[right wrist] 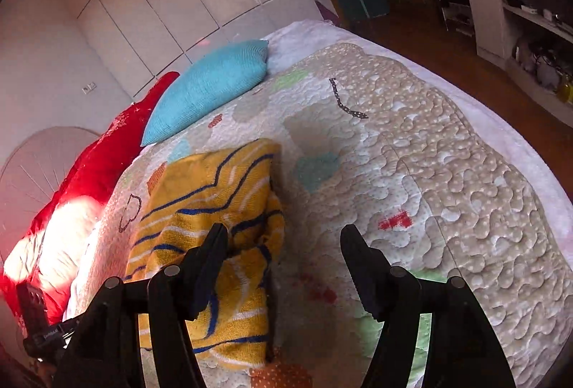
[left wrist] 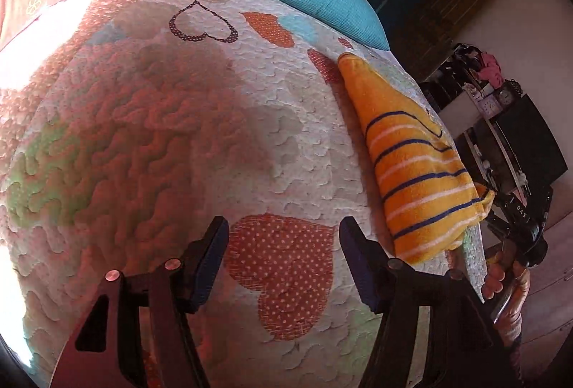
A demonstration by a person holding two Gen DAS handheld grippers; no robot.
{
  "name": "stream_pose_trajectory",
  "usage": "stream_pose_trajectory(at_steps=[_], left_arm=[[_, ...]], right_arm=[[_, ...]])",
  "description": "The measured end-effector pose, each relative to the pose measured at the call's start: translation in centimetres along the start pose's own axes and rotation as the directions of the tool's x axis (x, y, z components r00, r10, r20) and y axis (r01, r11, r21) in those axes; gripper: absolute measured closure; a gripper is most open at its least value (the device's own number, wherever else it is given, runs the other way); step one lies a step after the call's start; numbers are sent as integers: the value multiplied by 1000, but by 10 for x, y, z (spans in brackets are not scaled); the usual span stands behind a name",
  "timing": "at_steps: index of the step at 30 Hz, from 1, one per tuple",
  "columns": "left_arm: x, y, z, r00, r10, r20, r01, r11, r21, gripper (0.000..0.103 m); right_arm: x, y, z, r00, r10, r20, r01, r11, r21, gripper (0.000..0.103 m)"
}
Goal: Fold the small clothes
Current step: 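Press the folded sweater bundle flat with the right gripper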
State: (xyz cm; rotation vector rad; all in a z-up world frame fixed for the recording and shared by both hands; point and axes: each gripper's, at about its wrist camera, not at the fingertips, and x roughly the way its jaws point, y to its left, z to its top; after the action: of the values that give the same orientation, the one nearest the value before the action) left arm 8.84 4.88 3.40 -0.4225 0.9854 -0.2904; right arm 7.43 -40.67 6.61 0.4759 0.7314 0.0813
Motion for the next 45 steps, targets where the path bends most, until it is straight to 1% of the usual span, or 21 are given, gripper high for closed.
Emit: stream_pose_trajectory(at_steps=[5,7,9,11,13,16,18,20,21,22,24,26,28,31,34,37,40,41,43,44,45], left_arm=[[25,-53,9,997,-67,-29,69,996,62,37],[33,-79,8,996,-82,-38,85,990,113,35],[32,-108,2,995,-99,-33,104,974,202,35],[27,-137,-9,995,-100,-7,97,944,315,27],[26,-161,-22,997,-72,29,53,904,423,20],[38,-187,-41,998,34,60,-62,828,558,20],[51,-196,-47,989,107,106,-149,778,611,20],[66,-199,-45,980,147,138,-201,738,644,20],[75,-198,-42,976,169,134,-215,724,656,23],[79,-197,-38,976,180,122,-215,719,661,46],[78,-192,-27,973,197,120,-227,739,635,76],[63,-182,-15,981,165,104,-194,784,590,83],[49,-170,-9,975,178,132,-222,793,568,86],[43,-151,-8,970,209,125,-243,801,546,87],[47,-140,-16,968,226,106,-246,801,545,87],[46,-143,-30,970,215,116,-242,791,562,87],[45,-150,-40,969,206,139,-248,765,595,85],[43,-151,-41,969,202,141,-246,764,597,85],[34,-147,-43,979,165,115,-201,785,585,83],[28,-144,-44,986,137,94,-166,804,571,79],[22,-140,-45,992,106,72,-128,823,553,72]], right_arm=[[-6,11,-5,992,125,-12,-125,992,-23,32],[2,13,-10,990,137,-35,-137,991,-8,39],[13,9,-15,988,140,-69,-139,990,13,70],[21,6,-19,986,142,-92,-140,990,28,77],[20,2,-21,985,149,-88,-146,989,37,79],[16,-5,-24,984,156,-85,-152,987,52,79],[14,-9,-26,983,165,-83,-161,985,61,76],[12,-13,-27,980,179,-81,-173,982,82,75],[12,-14,-27,979,187,-84,-179,980,91,75],[13,-13,-27,976,198,-89,-189,977,98,75],[14,-7,-28,968,229,-105,-219,971,97,82],[16,4,-28,961,248,-121,-240,967,81,87],[22,15,-31,941,307,-144,-297,951,90,89],[34,32,-41,934,315,-168,-307,949,78,89],[35,30,-51,953,263,-154,-258,965,52,89],[28,12,-57,974,177,-143,-172,984,47,90],[18,-5,-53,987,81,-141,-76,996,41,91],[10,-8,-49,991,54,-122,-50,998,32,88],[-8,-7,-40,995,78,-60,-77,997,21,88],[-14,-3,-36,993,108,-37,-107,994,12,80],[-18,4,-32,990,137,-20,-138,990,-2,60]])
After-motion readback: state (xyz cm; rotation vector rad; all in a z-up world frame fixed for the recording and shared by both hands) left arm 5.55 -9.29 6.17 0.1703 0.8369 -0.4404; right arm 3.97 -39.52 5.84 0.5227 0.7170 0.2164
